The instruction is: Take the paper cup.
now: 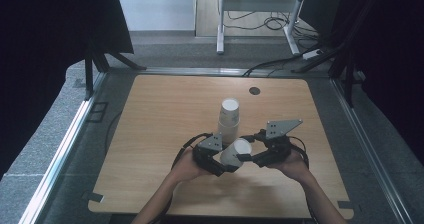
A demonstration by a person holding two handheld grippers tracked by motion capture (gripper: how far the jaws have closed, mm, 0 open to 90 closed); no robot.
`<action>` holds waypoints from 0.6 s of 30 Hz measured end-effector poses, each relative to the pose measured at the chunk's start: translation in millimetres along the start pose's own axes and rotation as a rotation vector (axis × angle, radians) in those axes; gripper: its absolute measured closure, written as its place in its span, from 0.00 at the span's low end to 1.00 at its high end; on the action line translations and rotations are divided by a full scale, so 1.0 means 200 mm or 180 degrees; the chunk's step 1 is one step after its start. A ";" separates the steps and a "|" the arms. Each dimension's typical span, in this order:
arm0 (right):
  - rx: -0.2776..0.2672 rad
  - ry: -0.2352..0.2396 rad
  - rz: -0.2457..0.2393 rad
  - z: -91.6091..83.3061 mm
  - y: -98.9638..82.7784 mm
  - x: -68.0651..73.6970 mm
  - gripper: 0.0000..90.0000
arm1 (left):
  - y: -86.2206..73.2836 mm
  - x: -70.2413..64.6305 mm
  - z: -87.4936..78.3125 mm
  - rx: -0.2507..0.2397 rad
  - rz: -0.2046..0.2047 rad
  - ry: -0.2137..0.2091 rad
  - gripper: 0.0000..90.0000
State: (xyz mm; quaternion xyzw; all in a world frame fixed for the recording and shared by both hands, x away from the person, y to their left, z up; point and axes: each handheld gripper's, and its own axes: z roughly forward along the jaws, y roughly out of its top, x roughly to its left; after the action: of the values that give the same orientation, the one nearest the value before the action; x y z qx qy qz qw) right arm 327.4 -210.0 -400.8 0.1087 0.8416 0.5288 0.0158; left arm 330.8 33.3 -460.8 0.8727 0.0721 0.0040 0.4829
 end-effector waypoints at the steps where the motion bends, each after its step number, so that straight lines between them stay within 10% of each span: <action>1: 0.0002 -0.0001 -0.0002 0.00 0.00 0.00 0.41 | 0.00 0.00 0.00 0.0012 0.0000 0.0003 0.35; 18: 0.0233 -0.0100 0.0094 -0.01 -0.01 -0.01 0.26 | 0.01 0.01 0.00 0.0395 0.0029 0.0112 0.37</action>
State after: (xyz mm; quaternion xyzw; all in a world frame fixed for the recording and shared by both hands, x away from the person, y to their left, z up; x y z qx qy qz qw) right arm 328.1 -213.2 -400.8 0.1300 0.8583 0.4960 0.0173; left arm 332.3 32.5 -458.4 0.9011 0.0767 0.0171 0.4265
